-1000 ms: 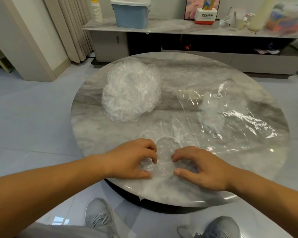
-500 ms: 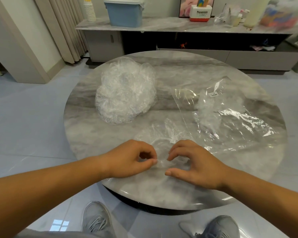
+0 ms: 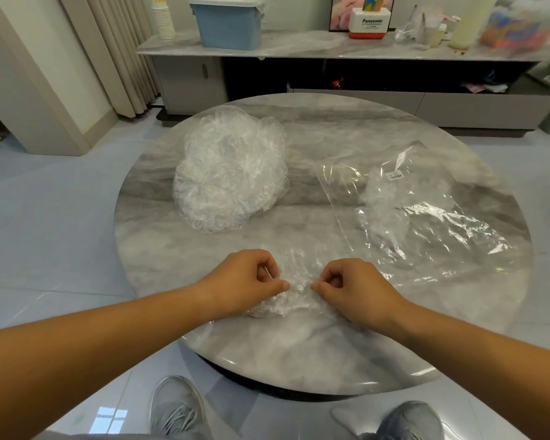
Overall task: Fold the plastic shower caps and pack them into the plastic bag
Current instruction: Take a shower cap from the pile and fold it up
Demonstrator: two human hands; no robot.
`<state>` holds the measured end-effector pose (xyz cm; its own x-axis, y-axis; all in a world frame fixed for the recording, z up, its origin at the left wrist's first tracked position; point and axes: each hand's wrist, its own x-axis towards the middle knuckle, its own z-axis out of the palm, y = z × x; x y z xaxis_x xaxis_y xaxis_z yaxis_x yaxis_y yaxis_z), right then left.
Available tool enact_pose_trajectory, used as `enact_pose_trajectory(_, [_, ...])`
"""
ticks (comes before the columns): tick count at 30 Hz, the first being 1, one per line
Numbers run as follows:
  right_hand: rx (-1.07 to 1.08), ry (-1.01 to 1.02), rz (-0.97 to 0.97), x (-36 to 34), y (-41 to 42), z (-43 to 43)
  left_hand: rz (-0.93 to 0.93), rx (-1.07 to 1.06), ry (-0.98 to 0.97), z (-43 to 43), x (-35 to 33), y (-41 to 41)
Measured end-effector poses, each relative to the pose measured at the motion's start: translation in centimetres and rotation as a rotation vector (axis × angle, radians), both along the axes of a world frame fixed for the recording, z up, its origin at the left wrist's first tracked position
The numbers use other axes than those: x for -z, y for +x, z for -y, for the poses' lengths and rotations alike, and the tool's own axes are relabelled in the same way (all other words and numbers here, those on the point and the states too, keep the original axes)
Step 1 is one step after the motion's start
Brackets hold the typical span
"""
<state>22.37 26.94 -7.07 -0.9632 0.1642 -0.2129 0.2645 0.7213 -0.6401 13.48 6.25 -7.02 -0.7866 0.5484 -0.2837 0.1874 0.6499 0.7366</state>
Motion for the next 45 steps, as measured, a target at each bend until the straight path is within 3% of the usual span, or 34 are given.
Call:
enact_pose_trajectory(5, [-0.008, 0.138, -0.002, -0.2, 0.1, 0.2, -0.165, -0.007, -0.150, -0.1, -0.3, -0.1])
enact_pose_trajectory(8, [0.009, 0.106, -0.002, -0.7, 0.1, 0.2, -0.311, 0.056, -0.261, -0.5, -0.9, -0.1])
enact_pose_trajectory(10, [0.036, 0.074, -0.029, -1.2, -0.1, 0.2, -0.289, 0.056, -0.231, -0.9, -1.5, -0.1])
enact_pose_trajectory(14, [0.176, -0.114, -0.095, -2.3, -0.7, 0.4, -0.039, -0.017, -0.078, -1.8, -2.6, 0.0])
enact_pose_trajectory(18, [0.310, -0.683, 0.079, -3.1, -0.7, 1.1, 0.364, -0.139, 0.157, -2.2, -2.3, 0.6])
enact_pose_trajectory(20, [0.343, -0.852, 0.186, -3.1, -0.8, 1.1, 0.504, -0.199, 0.222, -2.1, -2.1, 0.4])
enact_pose_trajectory(25, [0.363, -0.879, 0.184, -2.8, -0.9, 0.4, 0.805, -0.274, 0.320, -1.4, -2.5, -0.9])
enact_pose_trajectory(29, [0.197, -0.705, 0.053, -2.6, 0.1, 0.1, 0.894, -0.291, 0.395, -0.9, -2.5, -1.4])
enact_pose_trajectory(35, [-0.288, -0.033, -0.098, -1.2, 2.2, -0.6, 0.682, -0.341, 0.359, -0.8, -1.9, -1.5])
enact_pose_trajectory(45, [-0.462, 0.167, -0.060, -0.4, 2.0, -0.9, -0.055, -0.073, -0.247, -0.2, -0.5, -1.2])
